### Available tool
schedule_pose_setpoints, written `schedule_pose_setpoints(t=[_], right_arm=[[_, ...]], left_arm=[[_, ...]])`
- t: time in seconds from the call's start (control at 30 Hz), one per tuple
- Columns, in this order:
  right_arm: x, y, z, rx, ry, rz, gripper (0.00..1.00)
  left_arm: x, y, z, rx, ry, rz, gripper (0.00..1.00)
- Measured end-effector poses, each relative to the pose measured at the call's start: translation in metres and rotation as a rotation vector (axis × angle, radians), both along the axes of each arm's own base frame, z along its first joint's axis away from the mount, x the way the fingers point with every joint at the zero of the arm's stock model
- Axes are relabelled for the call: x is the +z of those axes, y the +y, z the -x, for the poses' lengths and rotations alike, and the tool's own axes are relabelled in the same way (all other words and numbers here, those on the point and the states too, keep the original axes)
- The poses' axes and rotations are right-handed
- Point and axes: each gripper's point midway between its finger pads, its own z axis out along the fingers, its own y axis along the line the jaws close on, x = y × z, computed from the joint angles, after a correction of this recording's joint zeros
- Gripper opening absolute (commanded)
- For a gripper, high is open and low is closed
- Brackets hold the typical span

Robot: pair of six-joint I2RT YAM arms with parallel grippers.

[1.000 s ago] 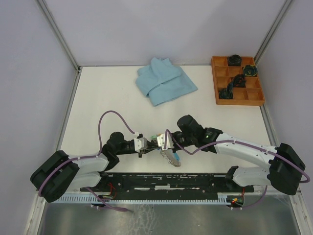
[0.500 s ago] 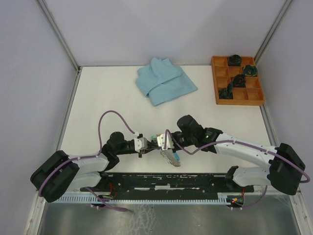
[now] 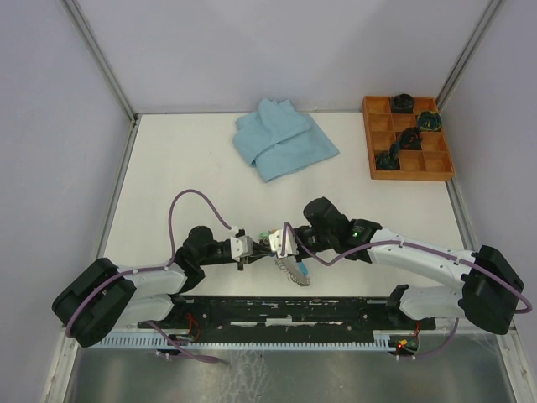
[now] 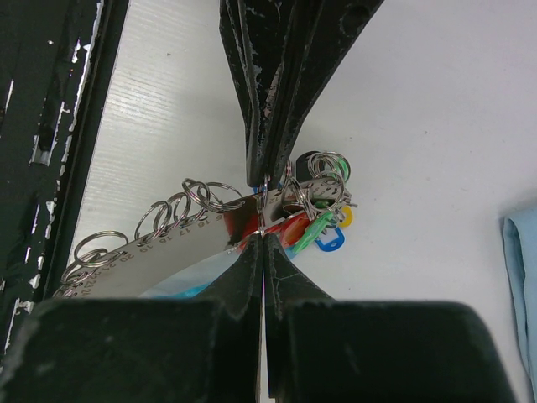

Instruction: Put the keys on the keyring

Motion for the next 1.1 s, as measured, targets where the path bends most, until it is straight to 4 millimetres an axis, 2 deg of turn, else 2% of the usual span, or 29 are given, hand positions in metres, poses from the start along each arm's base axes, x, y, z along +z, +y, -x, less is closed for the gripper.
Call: schedule_pose_setpoints(t=[0.8,1.1], right_arm=[[0.002,0.003,0.000,-0.086,0.073,-0.024,0.01],[0.001,0.011,0.000,-0.101,0.086,-0.036,0.01]], left_arm=[[0.000,0.000,-0.002,0.013,-0.001,0.000,0.03],[0.001,0.002,-0.008,0.045,-0.004,0.000,0.03]])
